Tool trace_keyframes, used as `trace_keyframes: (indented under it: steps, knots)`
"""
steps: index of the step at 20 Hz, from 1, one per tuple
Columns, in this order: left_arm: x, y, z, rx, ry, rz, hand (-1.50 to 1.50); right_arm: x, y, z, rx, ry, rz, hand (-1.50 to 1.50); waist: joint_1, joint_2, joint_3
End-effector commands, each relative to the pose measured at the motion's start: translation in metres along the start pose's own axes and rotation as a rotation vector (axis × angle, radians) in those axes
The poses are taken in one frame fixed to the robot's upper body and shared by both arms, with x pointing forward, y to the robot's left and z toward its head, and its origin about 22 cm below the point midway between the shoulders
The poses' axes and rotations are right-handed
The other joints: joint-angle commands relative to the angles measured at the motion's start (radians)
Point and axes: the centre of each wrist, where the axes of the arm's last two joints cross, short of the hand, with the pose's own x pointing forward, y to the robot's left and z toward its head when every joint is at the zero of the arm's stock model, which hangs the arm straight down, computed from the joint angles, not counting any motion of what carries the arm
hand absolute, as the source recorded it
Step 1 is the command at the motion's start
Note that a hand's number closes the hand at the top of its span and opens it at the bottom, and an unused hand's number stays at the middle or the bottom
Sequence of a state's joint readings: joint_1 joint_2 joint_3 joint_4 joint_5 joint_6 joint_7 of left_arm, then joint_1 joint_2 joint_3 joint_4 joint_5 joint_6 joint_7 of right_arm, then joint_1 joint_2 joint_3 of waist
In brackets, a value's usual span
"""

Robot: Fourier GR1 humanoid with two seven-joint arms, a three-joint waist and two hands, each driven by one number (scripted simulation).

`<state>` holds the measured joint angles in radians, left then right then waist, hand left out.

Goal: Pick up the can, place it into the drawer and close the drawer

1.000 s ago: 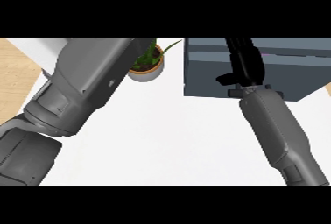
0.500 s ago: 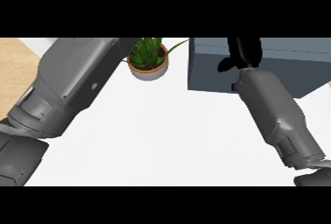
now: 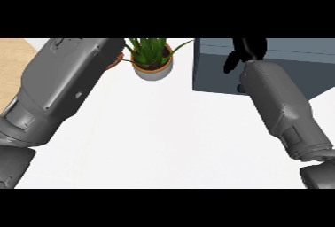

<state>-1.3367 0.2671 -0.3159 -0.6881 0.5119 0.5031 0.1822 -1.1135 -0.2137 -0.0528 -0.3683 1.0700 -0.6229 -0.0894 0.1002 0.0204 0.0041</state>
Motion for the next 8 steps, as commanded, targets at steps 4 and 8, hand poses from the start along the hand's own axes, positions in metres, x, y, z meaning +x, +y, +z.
trace_keyframes:
  steps: [4,8]
  knots:
    - [-0.012,0.016,0.008,-0.022,0.009,0.002,-1.50,0.025,-0.031,-0.033,-0.132,0.007,-0.217,-1.50,0.032,-0.003,-0.002]
    - [-0.014,0.040,0.013,-0.016,0.000,0.014,-1.50,0.030,-0.025,-0.031,-0.139,0.004,-0.239,-1.50,0.032,-0.006,-0.003]
